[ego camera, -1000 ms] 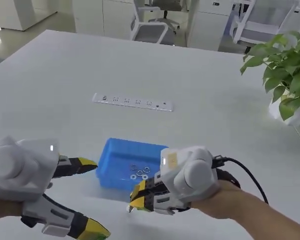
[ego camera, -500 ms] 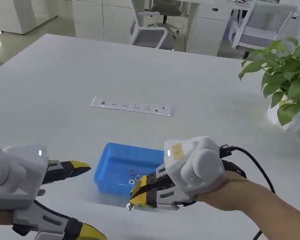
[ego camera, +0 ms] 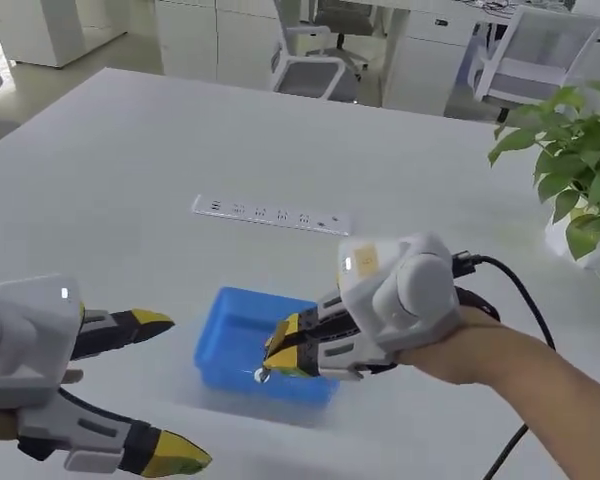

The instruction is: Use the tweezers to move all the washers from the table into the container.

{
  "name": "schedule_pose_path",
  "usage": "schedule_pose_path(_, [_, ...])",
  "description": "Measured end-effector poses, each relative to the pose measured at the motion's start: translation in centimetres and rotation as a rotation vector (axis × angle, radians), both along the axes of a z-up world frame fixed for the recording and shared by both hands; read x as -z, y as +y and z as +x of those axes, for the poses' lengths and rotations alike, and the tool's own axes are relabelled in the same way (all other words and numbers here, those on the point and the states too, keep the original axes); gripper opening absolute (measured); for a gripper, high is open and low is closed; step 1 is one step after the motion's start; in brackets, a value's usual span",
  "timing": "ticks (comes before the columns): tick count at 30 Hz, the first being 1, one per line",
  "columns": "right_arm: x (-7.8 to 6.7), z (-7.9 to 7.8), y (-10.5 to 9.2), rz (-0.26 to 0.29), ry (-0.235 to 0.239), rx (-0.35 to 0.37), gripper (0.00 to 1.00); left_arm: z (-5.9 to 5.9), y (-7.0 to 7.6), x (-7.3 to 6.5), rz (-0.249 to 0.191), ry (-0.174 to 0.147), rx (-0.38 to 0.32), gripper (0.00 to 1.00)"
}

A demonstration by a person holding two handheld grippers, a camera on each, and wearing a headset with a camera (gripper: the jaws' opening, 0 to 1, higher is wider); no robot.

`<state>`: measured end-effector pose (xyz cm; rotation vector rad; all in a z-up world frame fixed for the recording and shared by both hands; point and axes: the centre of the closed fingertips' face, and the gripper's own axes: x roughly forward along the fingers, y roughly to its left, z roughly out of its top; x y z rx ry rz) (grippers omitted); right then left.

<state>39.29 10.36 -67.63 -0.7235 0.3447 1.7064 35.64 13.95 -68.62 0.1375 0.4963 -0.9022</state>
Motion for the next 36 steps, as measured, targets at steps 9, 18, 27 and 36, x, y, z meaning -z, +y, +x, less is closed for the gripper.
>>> schedule_pose_path(9, [0.0,1.9,1.0,0.004,-0.014,0.001,0.06,0.2,0.9,-0.2,-0.014,-0.001,-0.037,0.99])
schedule_pose_path(18, [1.1,3.1,1.9,-0.010,-0.016,-0.002,0.06,0.5,1.4,-0.4,-0.023,-0.002,-0.054,0.99])
schedule_pose_path(27, [2.9,4.0,2.5,-0.035,-0.013,-0.010,0.06,0.8,1.9,-0.6,-0.025,-0.006,-0.071,0.99])
schedule_pose_path(36, [4.6,4.5,2.9,-0.051,-0.001,-0.003,0.06,1.2,2.0,-0.6,-0.022,-0.008,-0.075,0.98])
